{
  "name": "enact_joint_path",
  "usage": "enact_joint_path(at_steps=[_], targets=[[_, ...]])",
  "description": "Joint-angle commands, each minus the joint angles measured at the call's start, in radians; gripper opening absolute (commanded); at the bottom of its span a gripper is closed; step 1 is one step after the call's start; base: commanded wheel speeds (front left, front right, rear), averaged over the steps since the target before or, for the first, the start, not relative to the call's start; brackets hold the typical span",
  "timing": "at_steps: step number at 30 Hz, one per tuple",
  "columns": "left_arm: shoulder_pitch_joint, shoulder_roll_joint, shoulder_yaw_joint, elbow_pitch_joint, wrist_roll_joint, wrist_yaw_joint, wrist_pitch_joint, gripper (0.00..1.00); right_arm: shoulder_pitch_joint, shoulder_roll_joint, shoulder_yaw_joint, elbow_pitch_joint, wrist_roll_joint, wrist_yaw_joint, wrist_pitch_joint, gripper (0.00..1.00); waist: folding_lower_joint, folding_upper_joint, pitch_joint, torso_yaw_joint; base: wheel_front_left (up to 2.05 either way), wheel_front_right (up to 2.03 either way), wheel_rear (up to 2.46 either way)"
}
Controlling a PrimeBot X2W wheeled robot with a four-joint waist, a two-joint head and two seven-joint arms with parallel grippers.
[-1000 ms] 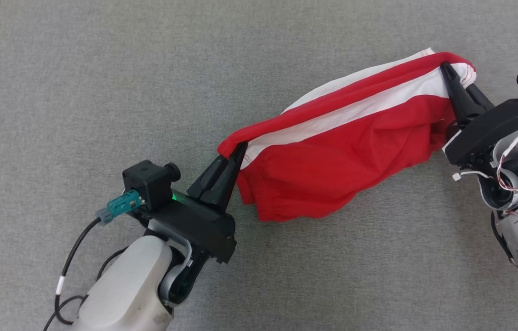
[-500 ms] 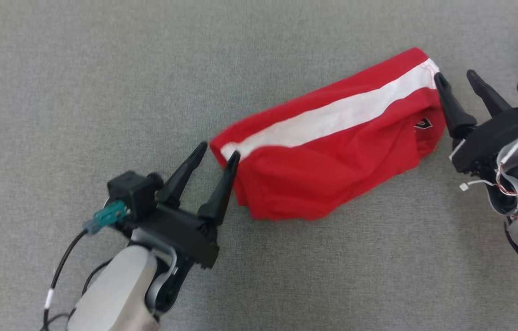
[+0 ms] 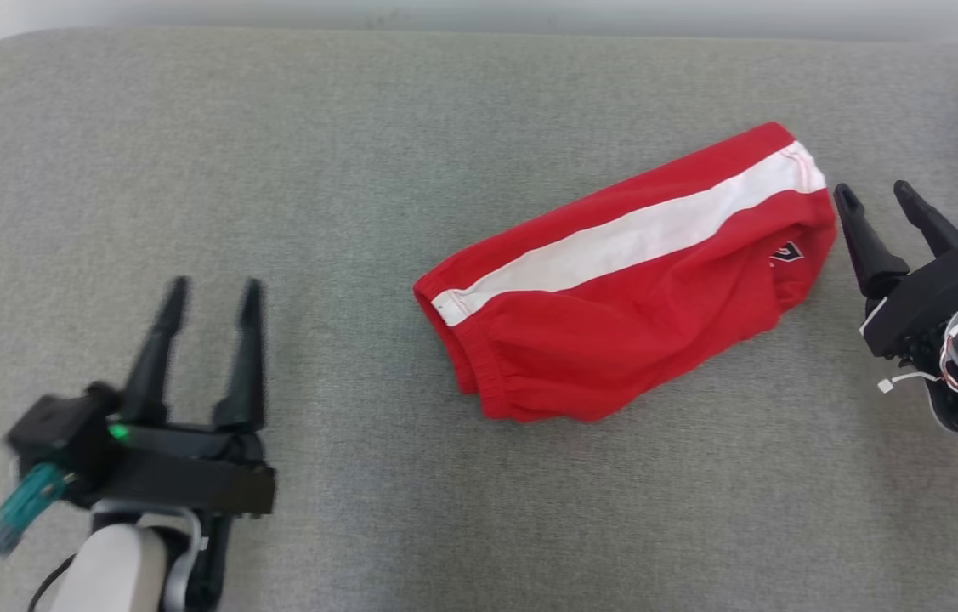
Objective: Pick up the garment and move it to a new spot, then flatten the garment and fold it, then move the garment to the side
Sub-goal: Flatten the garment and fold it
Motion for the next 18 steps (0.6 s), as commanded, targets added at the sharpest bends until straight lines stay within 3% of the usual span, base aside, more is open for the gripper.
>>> enact_joint_path(at_steps=[1, 8, 18], targets=[[0.026, -0.019, 0.041, -0.025, 0.028, 0.006, 0.0, 1.0, -0.012, 0.001, 0.0, 0.014, 0.004, -0.003, -0.001, 1.0, 0.0001, 0.0, 0.007, 0.014, 0.0, 0.0, 0.0], [0.097, -0.097, 0.212, -0.089, 0.14, -0.019, 0.0, 1.0, -0.07, 0.035, 0.006, 0.119, 0.0, -0.003, 0.013, 1.0, 0.0001, 0.0, 0.03, 0.046, 0.0, 0.0, 0.0], [0.117, -0.137, 0.259, -0.053, 0.214, -0.061, 0.0, 1.0, -0.126, 0.083, 0.037, 0.302, -0.036, -0.003, 0.034, 1.0, 0.0001, 0.0, 0.052, 0.082, 0.0, 0.0, 0.0]])
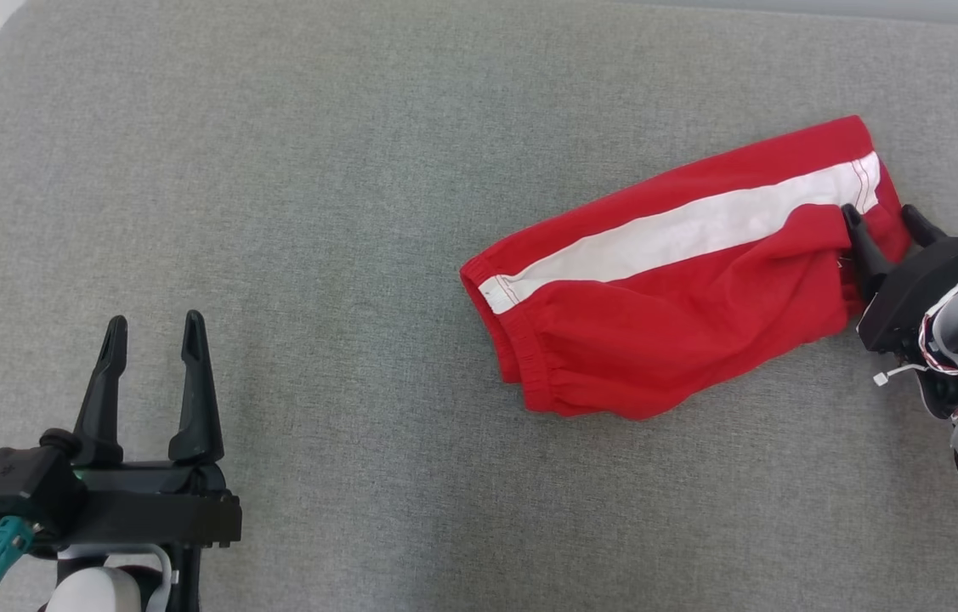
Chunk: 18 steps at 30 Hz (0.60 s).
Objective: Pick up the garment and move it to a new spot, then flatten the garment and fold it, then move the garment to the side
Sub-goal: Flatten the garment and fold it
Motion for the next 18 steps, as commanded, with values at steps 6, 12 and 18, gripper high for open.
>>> enact_joint_path(at_steps=[6, 12, 18], targets=[[0.002, -0.006, 0.014, 0.017, 0.014, -0.013, 0.0, 1.0, -0.004, 0.028, 0.02, 0.059, 0.008, -0.003, 0.021, 0.42, 0.0, 0.0, 0.002, 0.004, 0.0, 0.0, 0.0], [0.0, -0.007, 0.012, 0.031, 0.017, -0.012, 0.0, 1.0, 0.004, 0.031, 0.024, 0.039, 0.044, -0.003, -0.009, 0.0, 0.0, 0.0, -0.016, -0.017, 0.0, 0.0, 0.0], [0.031, -0.007, 0.016, 0.041, 0.032, -0.013, 0.0, 1.0, 0.056, 0.031, 0.034, -0.008, 0.082, -0.003, -0.056, 0.0, 0.0, 0.0, -0.067, -0.05, 0.0, 0.0, 0.0]])
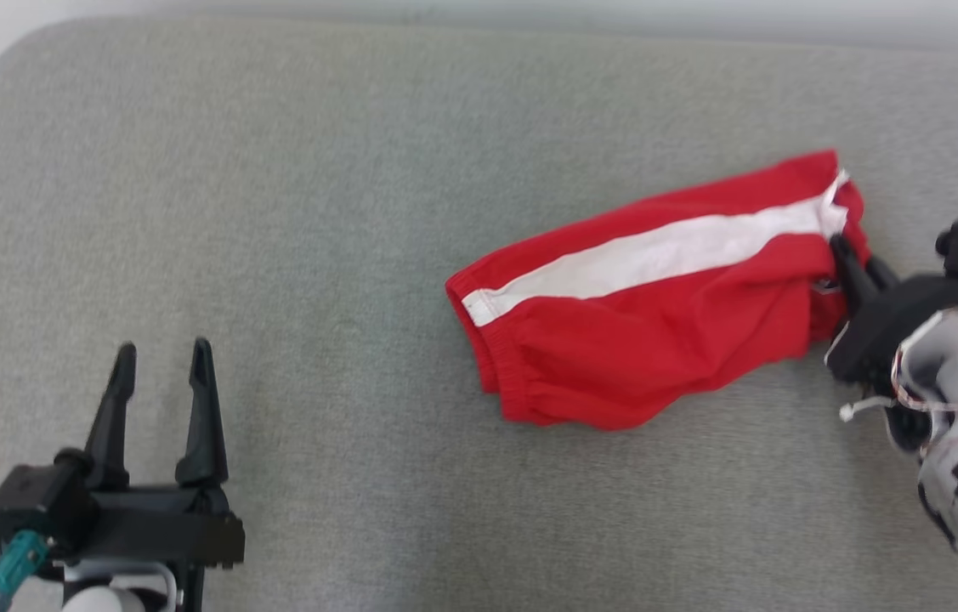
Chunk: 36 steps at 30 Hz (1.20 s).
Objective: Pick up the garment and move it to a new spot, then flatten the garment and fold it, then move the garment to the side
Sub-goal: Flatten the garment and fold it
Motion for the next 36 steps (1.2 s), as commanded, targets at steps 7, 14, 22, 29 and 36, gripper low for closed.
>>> enact_joint_path(at_steps=[7, 14, 22, 29, 36], targets=[[0.069, 0.005, 0.001, 0.006, 0.024, 0.001, 0.0, 1.0, 0.182, -0.073, 0.012, -0.136, 0.101, -0.003, -0.048, 0.0, -0.0001, 0.0, -0.1, -0.082, 0.0, 0.0, 0.0], [0.096, 0.013, -0.003, 0.003, 0.028, 0.001, 0.0, 1.0, 0.349, -0.146, -0.029, -0.254, 0.182, -0.003, -0.086, 0.0, -0.0001, 0.0, -0.13, -0.117, 0.0, 0.0, 0.0], [0.101, 0.017, -0.007, -0.01, 0.036, 0.001, 0.0, 1.0, 0.434, -0.163, -0.078, -0.298, 0.171, -0.003, -0.109, 0.0, -0.0001, 0.0, -0.136, -0.128, 0.0, 0.0, 0.0], [0.111, 0.015, -0.015, -0.005, 0.04, 0.001, 0.0, 1.0, 0.4, -0.13, -0.117, -0.342, 0.08, -0.003, -0.127, 0.0, -0.0001, 0.0, -0.155, -0.124, 0.0, 0.0, 0.0], [0.117, 0.013, -0.008, -0.011, 0.04, 0.001, 0.0, 1.0, 0.386, -0.077, -0.15, -0.468, -0.028, -0.003, -0.132, 0.0, -0.0001, 0.0, -0.171, -0.117, 0.0, 0.0, 0.0]])
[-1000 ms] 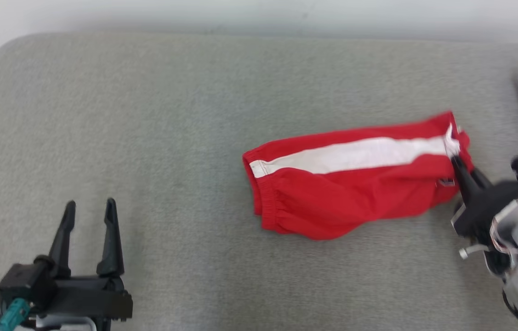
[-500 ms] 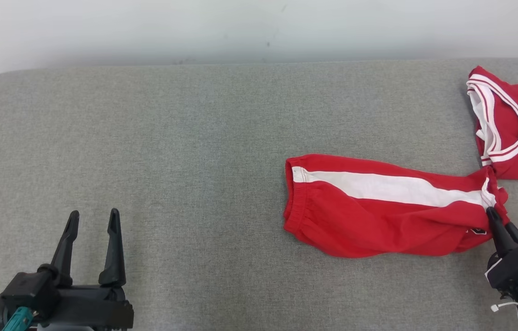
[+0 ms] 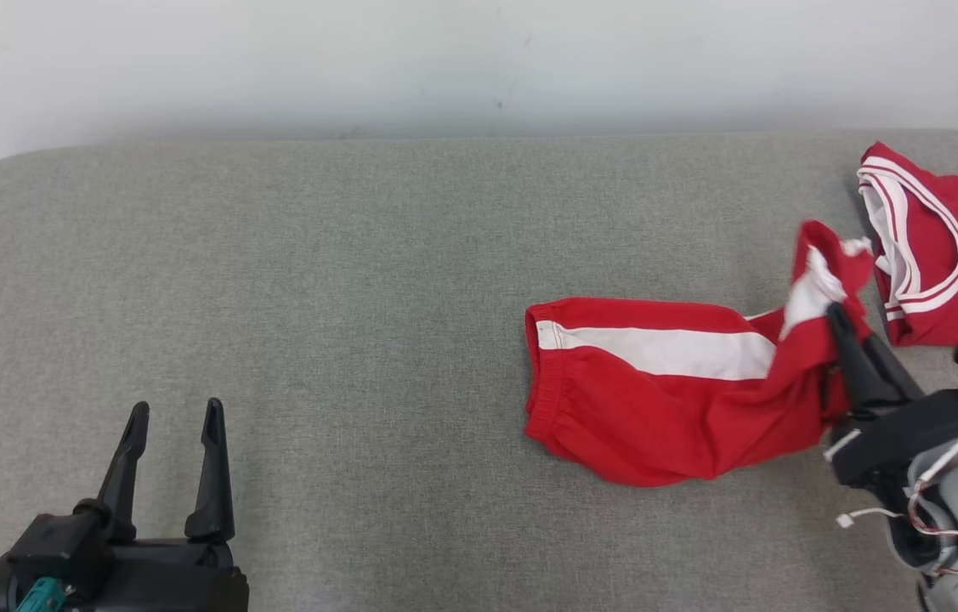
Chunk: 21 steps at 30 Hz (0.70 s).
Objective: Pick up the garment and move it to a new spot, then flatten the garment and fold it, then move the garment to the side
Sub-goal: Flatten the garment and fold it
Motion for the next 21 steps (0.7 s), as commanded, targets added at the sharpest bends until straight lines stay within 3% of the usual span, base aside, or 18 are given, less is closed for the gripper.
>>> enact_joint_path(at_steps=[1, 11, 21], targets=[[0.012, 0.001, 0.003, -0.005, 0.003, 0.001, 0.0, 1.0, -0.004, 0.025, -0.002, -0.043, -0.034, -0.003, -0.005, 0.0, 0.0001, -0.0001, -0.005, 0.005, 0.0, 0.0, 0.0], [-0.002, -0.007, -0.002, -0.008, -0.012, 0.001, 0.0, 1.0, 0.015, 0.124, 0.031, -0.181, -0.15, -0.003, 0.048, 0.0, 0.0001, -0.0001, 0.006, 0.037, 0.0, 0.0, 0.0], [-0.036, -0.011, -0.032, 0.006, -0.027, 0.001, 0.0, 1.0, 0.038, 0.244, 0.082, -0.147, -0.224, -0.003, 0.076, 0.0, 0.0001, -0.0001, 0.03, 0.09, 0.0, 0.0, 0.0]])
